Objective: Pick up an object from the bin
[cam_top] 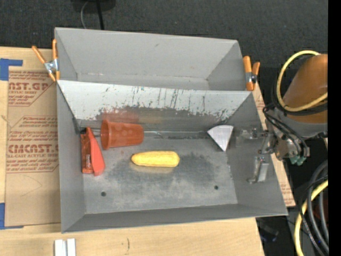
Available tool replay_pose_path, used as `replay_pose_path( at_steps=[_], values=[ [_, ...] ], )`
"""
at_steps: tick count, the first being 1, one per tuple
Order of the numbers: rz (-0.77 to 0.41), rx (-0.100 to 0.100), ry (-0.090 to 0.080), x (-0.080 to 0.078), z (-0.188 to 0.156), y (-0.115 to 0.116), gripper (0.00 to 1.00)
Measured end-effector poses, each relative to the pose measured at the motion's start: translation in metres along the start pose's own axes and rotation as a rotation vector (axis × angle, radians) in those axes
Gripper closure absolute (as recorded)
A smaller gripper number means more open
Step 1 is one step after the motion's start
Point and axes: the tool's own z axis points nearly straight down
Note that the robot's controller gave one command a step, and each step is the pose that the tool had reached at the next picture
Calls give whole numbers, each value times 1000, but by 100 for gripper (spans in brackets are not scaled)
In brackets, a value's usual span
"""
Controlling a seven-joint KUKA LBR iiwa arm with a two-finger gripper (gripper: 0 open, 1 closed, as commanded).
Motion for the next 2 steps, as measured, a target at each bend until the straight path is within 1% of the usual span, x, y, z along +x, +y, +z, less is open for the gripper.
replay_pose_path(
  at_steps=[1,2],
  values=[
    [-2,2,-8,-2,-4,1,0],
    [38,-1,-1,-11,-49,11,0]
  ],
)
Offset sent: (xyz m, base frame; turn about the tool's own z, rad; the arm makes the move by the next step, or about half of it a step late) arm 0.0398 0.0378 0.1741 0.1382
